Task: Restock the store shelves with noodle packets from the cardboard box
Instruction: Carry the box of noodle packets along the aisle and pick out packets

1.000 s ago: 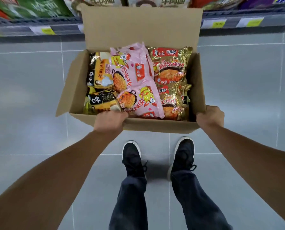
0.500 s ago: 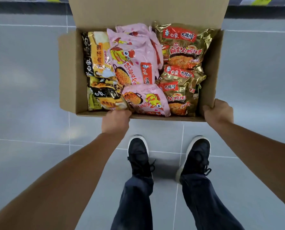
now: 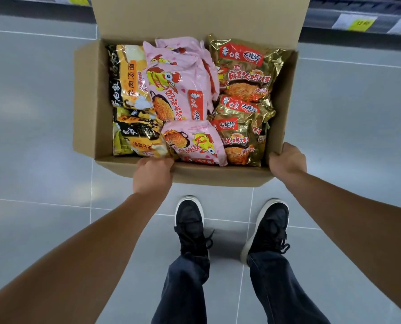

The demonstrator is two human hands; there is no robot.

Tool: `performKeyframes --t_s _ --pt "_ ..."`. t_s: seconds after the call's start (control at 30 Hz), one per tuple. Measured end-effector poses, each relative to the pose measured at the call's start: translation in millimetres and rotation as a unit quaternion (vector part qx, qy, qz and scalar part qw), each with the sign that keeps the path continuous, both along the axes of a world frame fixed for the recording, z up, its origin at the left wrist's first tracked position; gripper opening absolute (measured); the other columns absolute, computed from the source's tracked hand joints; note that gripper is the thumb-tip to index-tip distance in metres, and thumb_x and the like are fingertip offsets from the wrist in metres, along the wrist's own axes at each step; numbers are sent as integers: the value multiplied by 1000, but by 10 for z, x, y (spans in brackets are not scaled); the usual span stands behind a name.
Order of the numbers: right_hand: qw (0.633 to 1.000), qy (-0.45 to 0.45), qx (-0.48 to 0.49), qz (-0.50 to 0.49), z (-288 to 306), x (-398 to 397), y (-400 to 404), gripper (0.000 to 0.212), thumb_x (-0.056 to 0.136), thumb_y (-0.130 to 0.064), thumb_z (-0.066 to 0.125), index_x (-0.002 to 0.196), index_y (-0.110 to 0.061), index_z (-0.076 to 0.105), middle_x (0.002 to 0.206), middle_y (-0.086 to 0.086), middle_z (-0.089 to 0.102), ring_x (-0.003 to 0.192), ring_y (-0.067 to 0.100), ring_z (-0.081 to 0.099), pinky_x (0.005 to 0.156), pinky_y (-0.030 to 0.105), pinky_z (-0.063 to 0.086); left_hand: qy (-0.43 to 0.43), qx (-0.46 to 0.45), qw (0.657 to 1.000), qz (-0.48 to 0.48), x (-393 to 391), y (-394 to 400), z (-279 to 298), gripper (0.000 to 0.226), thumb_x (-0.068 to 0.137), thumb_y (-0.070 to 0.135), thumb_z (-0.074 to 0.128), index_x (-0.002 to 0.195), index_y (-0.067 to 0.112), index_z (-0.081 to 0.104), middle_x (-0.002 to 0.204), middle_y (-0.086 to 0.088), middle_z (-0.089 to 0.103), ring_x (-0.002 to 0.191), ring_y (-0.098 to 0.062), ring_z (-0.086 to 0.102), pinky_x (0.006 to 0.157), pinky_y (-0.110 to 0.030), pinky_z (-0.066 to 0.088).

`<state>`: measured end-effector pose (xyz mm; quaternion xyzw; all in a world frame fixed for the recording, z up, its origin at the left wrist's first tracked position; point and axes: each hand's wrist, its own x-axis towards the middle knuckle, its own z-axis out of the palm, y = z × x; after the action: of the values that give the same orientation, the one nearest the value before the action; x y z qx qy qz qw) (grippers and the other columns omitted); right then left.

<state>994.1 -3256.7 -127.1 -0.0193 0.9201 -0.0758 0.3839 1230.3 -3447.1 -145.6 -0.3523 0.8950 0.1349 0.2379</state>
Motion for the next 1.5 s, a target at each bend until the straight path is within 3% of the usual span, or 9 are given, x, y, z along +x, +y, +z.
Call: performKeyframes --t_s 0.37,0.57,0.7,0.8,0.93,1.17,1.27,1.4,1.5 --pt "998 -49 -7 49 104 13 -311 27 90 -25 54 112 -9 58 104 12 63 93 30 57 70 33 46 54 8 999 3 -129 -63 292 16 85 10 57 94 14 69 84 -9 69 79 -30 61 75 -35 46" --pt "977 134 -142 85 544 375 -439 43 82 -13 59 125 -14 53 121 7 59 105 29 57 82 35 47 109 108 980 126 -232 -117 648 38 87 16 47 116 31 67 86 -4 71 79 -28 63 66 -34 54" --pt "949 19 -237 209 629 567 -1055 49 81 -28 69 127 -17 54 122 4 60 107 22 59 87 34 50 143 118 953 239 -273 -358 959 33 88 18 58 118 25 68 105 -2 73 93 -24 66 77 -28 50" --pt "952 -69 -204 215 494 641 -1464 58 77 -36 74 128 -18 54 121 0 62 110 21 58 88 34 50 148 142 931 303 -226 -527 1020 33 87 22 61 120 25 66 115 4 70 98 -16 65 77 -20 45" --pt "968 -28 -151 198 311 712 -1684 34 83 -32 68 113 -20 63 108 0 68 99 24 63 77 31 50 144 162 906 363 -127 -642 955 35 87 22 60 121 22 65 120 5 67 110 -15 61 81 -17 39" --pt "964 -59 -249 69 919 368 -1320 16 87 -21 64 100 -27 72 86 -11 70 86 11 65 71 24 48 160 225 843 461 -80 -629 971 47 80 28 69 126 20 59 125 5 64 99 -11 62 87 -27 47" --pt "964 -81 -242 68 1244 205 -1261 15 85 -22 68 93 -35 72 82 -21 69 82 2 65 75 25 51 172 205 878 396 -196 -588 1163 66 76 31 76 135 22 49 124 8 60 101 -9 56 83 -21 40" --pt "948 -132 -218 189 1536 103 -1426 8 84 -24 72 90 -23 76 85 -8 74 81 9 66 74 27 49 211 267 913 224 -417 -539 1420 89 67 41 84 142 21 43 135 0 56 124 -17 51 104 -29 40" --pt "928 -160 -208 263 1652 143 -1643 15 83 -28 73 82 -14 74 74 1 69 69 15 60 62 31 43 199 349 896 188 -491 -521 1520 58 71 34 79 123 28 55 90 5 68 78 -8 61 65 -17 47"
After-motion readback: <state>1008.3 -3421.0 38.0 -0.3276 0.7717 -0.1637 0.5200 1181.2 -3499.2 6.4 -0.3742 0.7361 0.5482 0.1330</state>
